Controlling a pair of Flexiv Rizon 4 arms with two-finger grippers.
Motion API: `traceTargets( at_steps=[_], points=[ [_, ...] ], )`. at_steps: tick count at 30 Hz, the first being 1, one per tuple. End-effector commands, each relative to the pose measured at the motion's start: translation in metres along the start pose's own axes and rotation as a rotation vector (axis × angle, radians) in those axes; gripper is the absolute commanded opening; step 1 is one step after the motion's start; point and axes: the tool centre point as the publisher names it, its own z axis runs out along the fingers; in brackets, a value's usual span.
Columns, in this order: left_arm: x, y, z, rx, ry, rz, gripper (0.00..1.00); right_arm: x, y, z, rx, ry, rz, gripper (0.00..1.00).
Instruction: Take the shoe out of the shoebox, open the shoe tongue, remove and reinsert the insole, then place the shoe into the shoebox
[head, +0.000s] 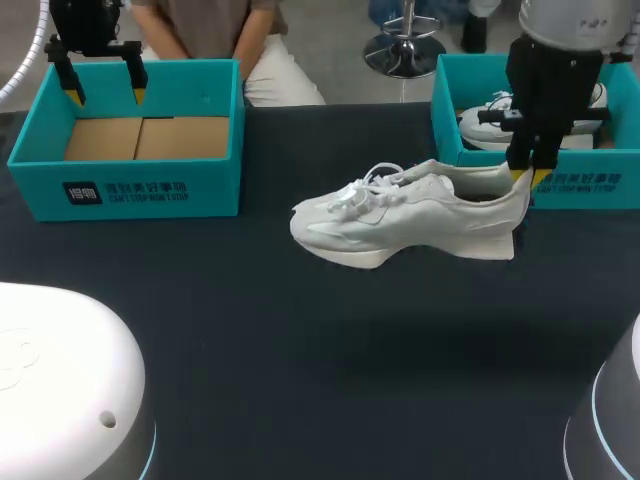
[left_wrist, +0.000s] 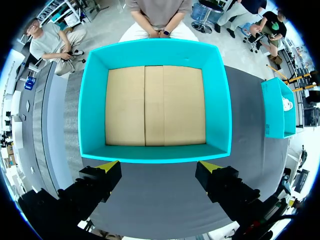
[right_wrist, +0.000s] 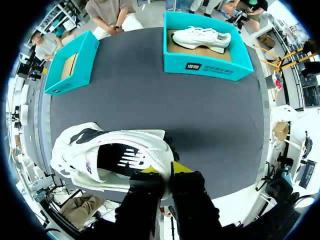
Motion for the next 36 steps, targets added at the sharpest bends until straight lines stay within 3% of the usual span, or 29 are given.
traceTargets(
  at_steps=[1, 25, 36],
  points=[
    [0.000, 0.000, 0.000, -0.001, -0.001, 0.000, 1.00, 0.006, -0.014, 0.005, -0.037, 0.011, 0.003, 0.00],
    [0.000, 0.000, 0.000, -0.001, -0.001, 0.000, 1.00, 0.006, -0.014, 0.008, -0.034, 0.008, 0.022, 0.00],
    [0.000, 0.000, 0.000, -0.001, -0.001, 0.000, 1.00, 0.010, 0.014, 0.020, -0.060, 0.015, 0.021, 0.00]
  ],
)
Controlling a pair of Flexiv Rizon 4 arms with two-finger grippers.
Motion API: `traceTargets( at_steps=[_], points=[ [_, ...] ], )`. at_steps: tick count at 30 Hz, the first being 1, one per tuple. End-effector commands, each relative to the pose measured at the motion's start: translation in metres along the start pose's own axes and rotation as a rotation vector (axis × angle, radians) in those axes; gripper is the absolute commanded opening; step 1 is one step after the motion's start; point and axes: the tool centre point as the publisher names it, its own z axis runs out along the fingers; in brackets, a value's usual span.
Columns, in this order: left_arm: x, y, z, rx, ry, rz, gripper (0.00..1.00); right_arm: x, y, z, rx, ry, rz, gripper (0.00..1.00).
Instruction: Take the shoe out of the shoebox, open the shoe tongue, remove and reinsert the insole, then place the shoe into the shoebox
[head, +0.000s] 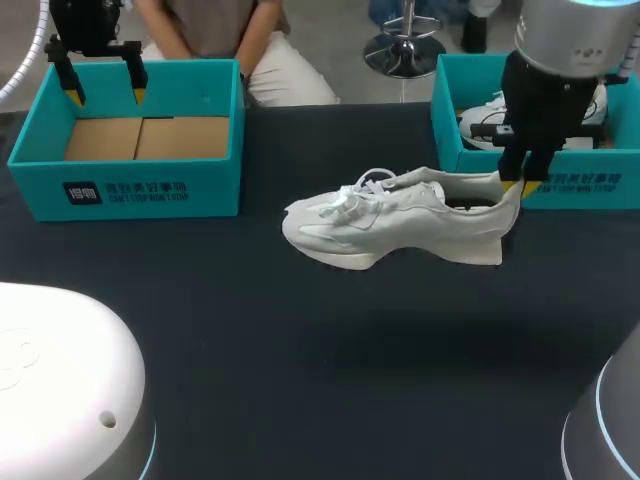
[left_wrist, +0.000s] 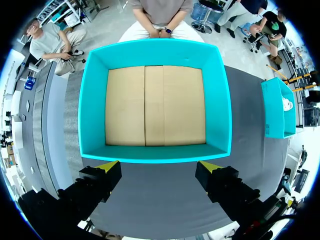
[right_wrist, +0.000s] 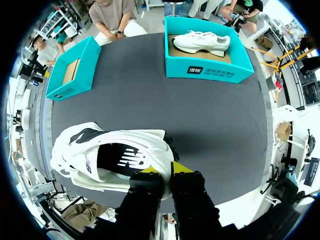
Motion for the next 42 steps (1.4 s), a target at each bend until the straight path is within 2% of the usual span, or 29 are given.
traceTargets(
  at_steps=[1, 13, 22, 42],
  points=[
    [0.000, 0.000, 0.000, -0.001, -0.001, 0.000, 1.00, 0.006, 0.011, 0.012, 0.008, 0.001, -0.005, 0.00],
    [0.000, 0.000, 0.000, -0.001, -0.001, 0.000, 1.00, 0.007, 0.019, 0.070, -0.042, -0.018, 0.025, 0.00],
    [0.000, 0.000, 0.000, -0.001, -0.001, 0.000, 1.00, 0.013, 0.020, 0.116, -0.019, -0.040, -0.030, 0.00],
    [0.000, 0.000, 0.000, -0.001, -0.001, 0.000, 1.00, 0.026, 0.039, 0.197, -0.020, 0.043, -0.047, 0.00]
  ],
)
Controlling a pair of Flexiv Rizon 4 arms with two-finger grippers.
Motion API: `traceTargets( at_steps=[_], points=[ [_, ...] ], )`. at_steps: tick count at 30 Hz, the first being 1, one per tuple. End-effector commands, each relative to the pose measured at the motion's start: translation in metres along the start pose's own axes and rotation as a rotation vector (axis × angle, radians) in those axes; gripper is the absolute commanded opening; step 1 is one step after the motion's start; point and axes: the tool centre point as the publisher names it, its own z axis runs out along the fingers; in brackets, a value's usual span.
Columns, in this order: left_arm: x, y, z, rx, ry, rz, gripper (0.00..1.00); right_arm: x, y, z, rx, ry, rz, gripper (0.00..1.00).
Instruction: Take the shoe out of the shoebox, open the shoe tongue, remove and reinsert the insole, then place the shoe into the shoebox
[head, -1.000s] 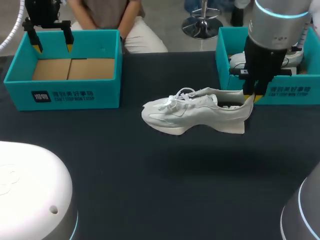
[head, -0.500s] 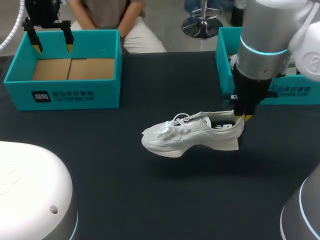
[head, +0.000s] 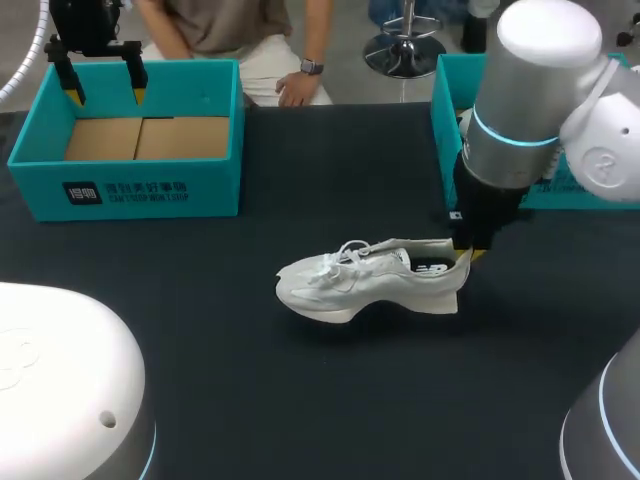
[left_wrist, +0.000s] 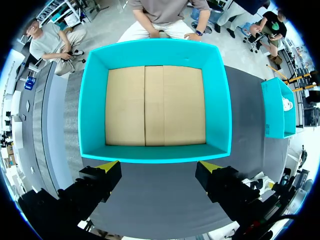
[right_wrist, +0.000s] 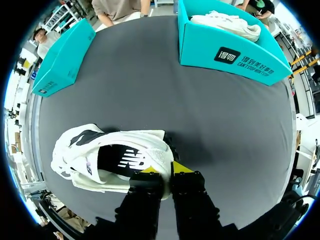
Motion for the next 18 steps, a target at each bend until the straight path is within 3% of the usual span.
traceTargets(
  at_steps=[1, 18],
  points=[
    [0.000, 0.000, 0.000, -0.001, -0.001, 0.000, 1.00, 0.002, 0.005, 0.019, 0.005, 0.003, 0.000, 0.00],
    [0.000, 0.000, 0.000, -0.001, -0.001, 0.000, 1.00, 0.014, 0.000, 0.051, 0.037, -0.038, 0.019, 0.00]
  ],
)
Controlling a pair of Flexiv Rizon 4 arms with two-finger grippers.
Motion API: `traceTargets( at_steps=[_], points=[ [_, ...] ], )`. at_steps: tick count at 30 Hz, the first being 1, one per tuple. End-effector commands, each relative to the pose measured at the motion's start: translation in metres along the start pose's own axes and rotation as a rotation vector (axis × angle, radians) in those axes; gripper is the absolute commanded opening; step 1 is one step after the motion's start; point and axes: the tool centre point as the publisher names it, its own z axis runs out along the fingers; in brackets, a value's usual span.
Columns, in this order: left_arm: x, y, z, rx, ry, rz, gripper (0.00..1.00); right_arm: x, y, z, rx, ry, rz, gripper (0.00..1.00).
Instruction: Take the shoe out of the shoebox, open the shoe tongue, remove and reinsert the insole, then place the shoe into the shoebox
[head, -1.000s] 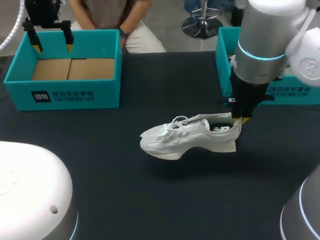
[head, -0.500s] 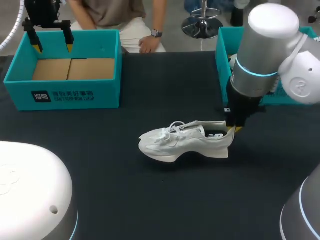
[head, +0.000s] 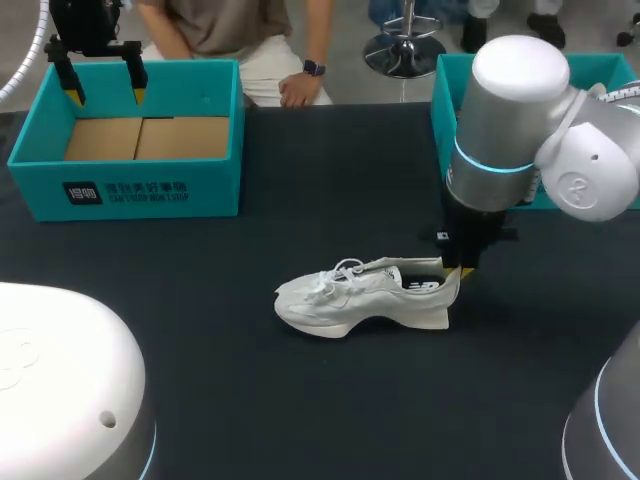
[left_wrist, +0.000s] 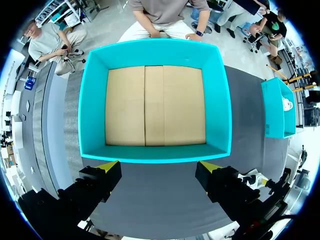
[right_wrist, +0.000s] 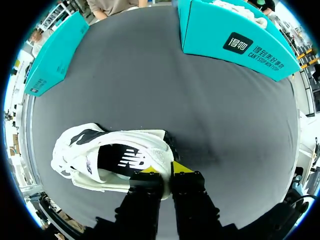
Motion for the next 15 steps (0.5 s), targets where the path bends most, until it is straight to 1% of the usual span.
traceTargets(
  at_steps=[1, 4, 5, 6, 7, 10, 13, 15],
  points=[
    [0.000, 0.000, 0.000, -0.001, -0.001, 0.000, 1.00, 0.008, 0.001, 0.005, 0.009, -0.011, 0.008, 0.00],
    [0.000, 0.000, 0.000, -0.001, -0.001, 0.000, 1.00, 0.008, -0.001, 0.004, 0.016, -0.017, 0.014, 0.00],
    [0.000, 0.000, 0.000, -0.001, -0.001, 0.000, 1.00, 0.007, -0.002, 0.004, 0.017, -0.015, 0.017, 0.22],
    [0.000, 0.000, 0.000, -0.001, -0.001, 0.000, 1.00, 0.006, -0.003, 0.003, 0.021, -0.016, 0.023, 0.59],
    [0.000, 0.000, 0.000, -0.001, -0.001, 0.000, 1.00, 0.004, -0.005, 0.001, 0.022, -0.016, 0.027, 1.00],
    [0.000, 0.000, 0.000, -0.001, -0.001, 0.000, 1.00, 0.001, -0.008, -0.008, 0.010, -0.014, 0.040, 1.00],
    [0.000, 0.000, 0.000, -0.001, -0.001, 0.000, 1.00, -0.002, -0.009, -0.022, 0.002, 0.011, 0.020, 1.00],
    [0.000, 0.000, 0.000, -0.001, -0.001, 0.000, 1.00, -0.005, -0.008, -0.035, 0.066, 0.019, -0.031, 1.00]
  ],
)
